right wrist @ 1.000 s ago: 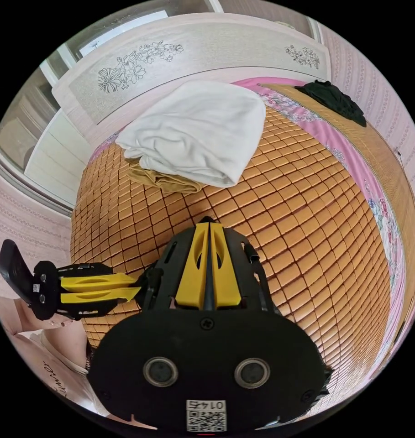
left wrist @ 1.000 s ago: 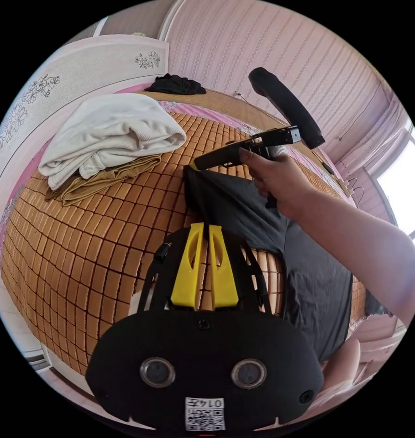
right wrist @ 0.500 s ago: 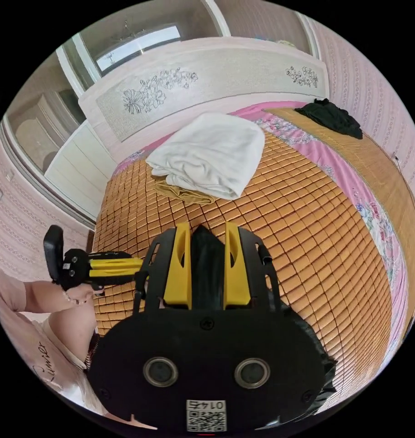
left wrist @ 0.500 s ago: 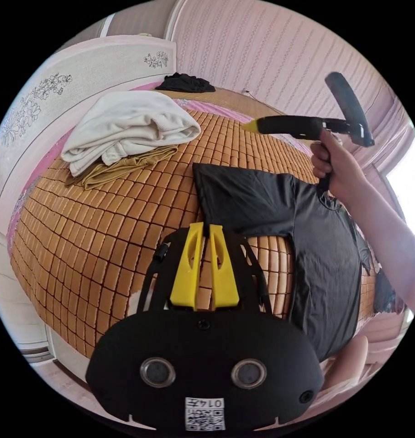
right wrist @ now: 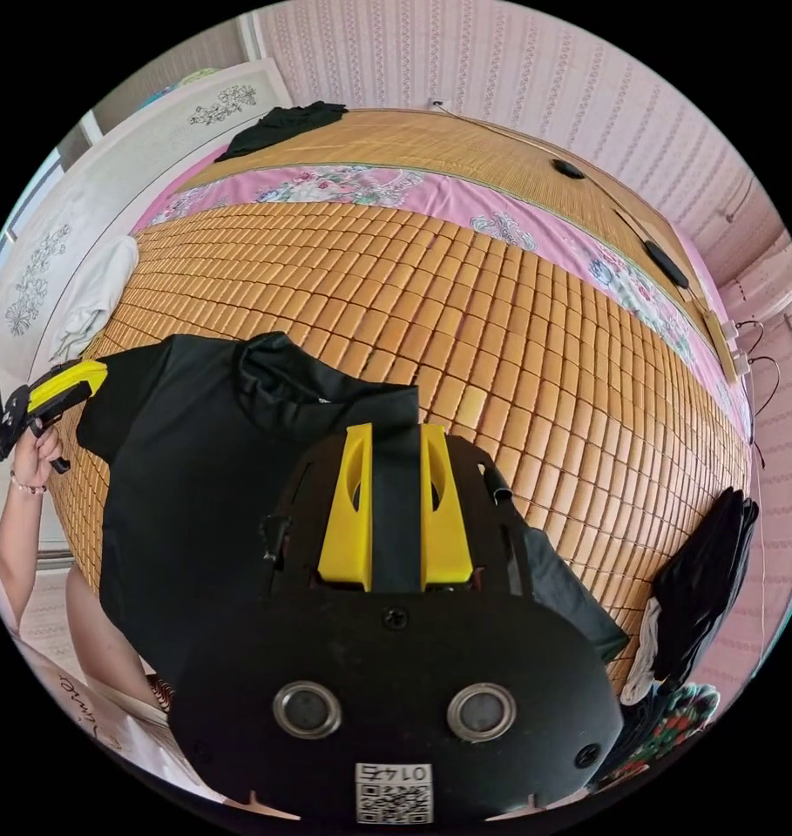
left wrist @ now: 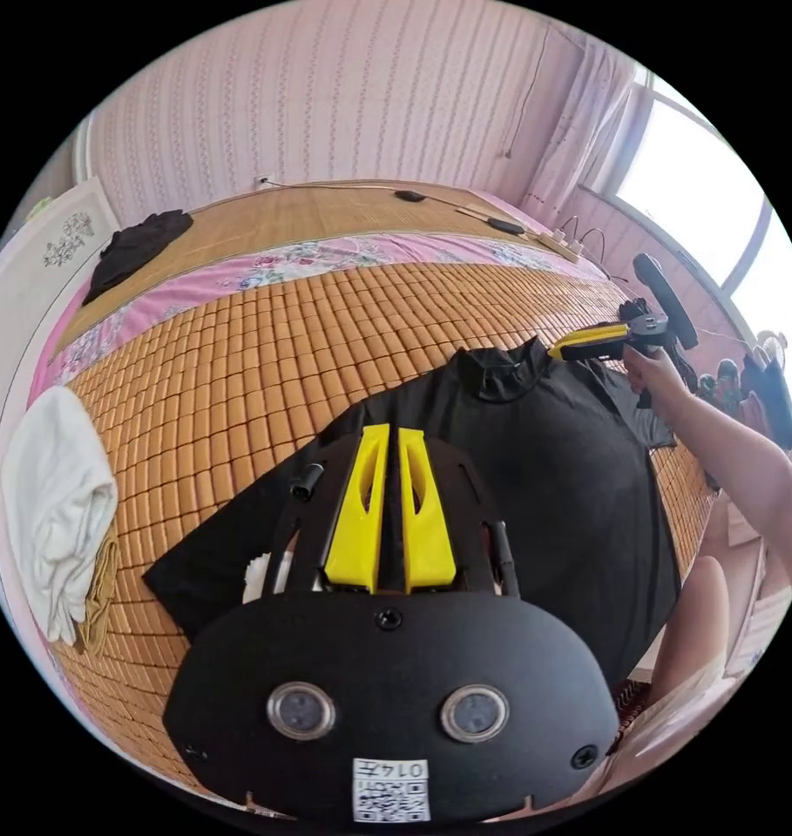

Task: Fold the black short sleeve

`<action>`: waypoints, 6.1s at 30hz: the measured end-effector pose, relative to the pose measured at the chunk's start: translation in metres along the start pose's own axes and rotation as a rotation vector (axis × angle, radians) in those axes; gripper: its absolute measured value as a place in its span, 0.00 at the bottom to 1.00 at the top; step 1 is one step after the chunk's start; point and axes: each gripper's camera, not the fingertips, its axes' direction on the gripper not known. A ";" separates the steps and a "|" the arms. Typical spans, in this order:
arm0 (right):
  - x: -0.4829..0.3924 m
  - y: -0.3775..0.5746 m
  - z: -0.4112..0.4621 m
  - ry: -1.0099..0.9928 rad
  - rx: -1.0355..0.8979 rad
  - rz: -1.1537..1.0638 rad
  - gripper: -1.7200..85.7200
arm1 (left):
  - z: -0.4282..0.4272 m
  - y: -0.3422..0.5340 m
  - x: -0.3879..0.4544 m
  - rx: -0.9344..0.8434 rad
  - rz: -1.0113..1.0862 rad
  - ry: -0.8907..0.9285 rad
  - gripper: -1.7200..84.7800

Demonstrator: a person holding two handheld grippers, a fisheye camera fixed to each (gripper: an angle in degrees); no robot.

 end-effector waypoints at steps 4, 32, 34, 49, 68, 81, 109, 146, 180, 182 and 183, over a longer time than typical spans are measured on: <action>0.006 0.008 0.009 -0.057 0.021 -0.023 0.09 | 0.046 -0.064 0.054 -0.029 0.081 0.050 0.07; 0.039 0.204 -0.048 -0.137 0.220 -0.088 0.05 | -0.003 -0.026 0.112 -0.059 0.193 -0.167 0.06; 0.018 0.270 -0.054 -0.128 0.104 -0.116 0.03 | -0.024 0.025 0.116 -0.107 0.180 -0.135 0.06; -0.086 0.443 -0.024 -0.128 -0.312 0.114 0.03 | -0.058 0.253 0.146 -0.407 -0.125 -0.107 0.09; -0.114 0.410 -0.066 -0.008 -0.319 0.038 0.07 | -0.097 0.326 0.076 -0.252 -0.282 -0.054 0.05; -0.244 0.167 -0.076 -0.205 -0.107 -0.452 0.09 | -0.109 0.322 -0.074 -0.002 -0.512 -0.109 0.07; -0.522 -0.103 0.019 -0.112 -0.171 -0.734 0.10 | -0.061 0.338 -0.176 0.061 -0.507 -0.038 0.01; -0.154 0.210 0.005 0.026 -0.026 0.001 0.11 | 0.022 0.159 0.140 -0.097 0.117 0.225 0.07; -0.001 0.407 0.087 0.153 0.110 0.274 0.09 | 0.088 -0.056 0.359 -0.212 0.230 0.107 0.02; 0.028 0.431 0.094 0.159 0.092 0.366 0.10 | 0.092 -0.091 0.397 -0.200 0.288 0.106 0.03; 0.045 0.444 0.098 0.124 0.113 0.409 0.10 | 0.093 -0.101 0.408 -0.195 0.302 0.111 0.03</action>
